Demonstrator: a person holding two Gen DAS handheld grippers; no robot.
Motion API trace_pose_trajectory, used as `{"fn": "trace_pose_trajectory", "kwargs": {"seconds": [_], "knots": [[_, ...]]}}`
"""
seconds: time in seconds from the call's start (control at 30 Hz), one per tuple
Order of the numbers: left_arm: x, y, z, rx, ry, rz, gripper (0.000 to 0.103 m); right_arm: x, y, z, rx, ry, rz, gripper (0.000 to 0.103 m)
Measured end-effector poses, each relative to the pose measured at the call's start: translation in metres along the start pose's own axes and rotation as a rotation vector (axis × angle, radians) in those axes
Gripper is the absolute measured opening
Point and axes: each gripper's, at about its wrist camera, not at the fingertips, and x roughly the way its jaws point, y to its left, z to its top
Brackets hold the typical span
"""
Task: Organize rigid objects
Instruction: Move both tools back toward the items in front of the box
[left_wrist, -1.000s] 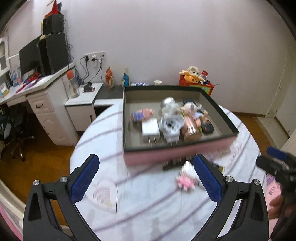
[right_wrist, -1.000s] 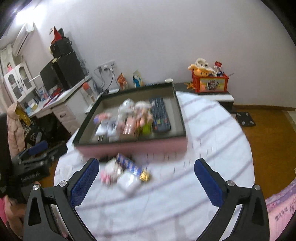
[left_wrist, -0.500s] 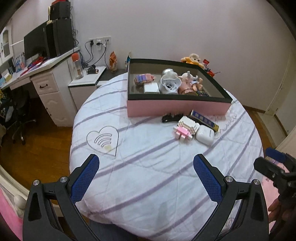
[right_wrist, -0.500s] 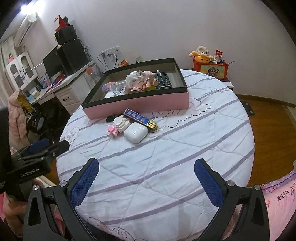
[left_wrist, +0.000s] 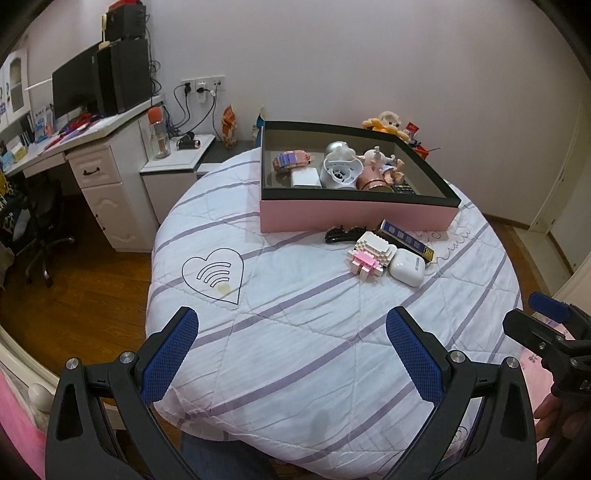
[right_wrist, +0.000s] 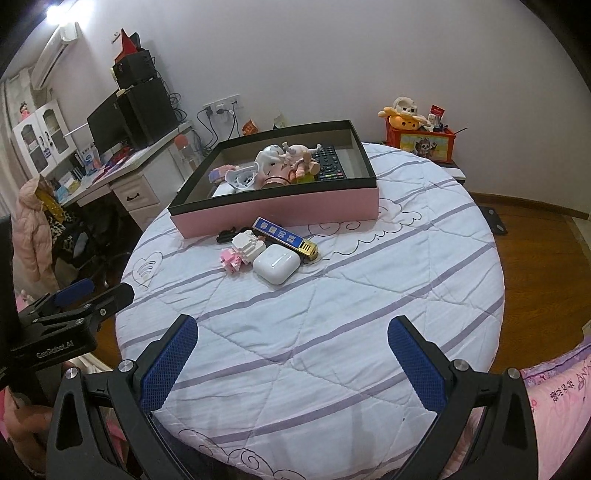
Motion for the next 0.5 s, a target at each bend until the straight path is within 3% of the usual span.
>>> {"fn": "trace_pose_trajectory", "kwargs": {"seconds": [0.5], "knots": [[0.019,-0.011,0.01,0.023,0.012,0.006,0.103,0.025,-0.01,0.019,-0.035,0.02,-0.065,0.103]]}}
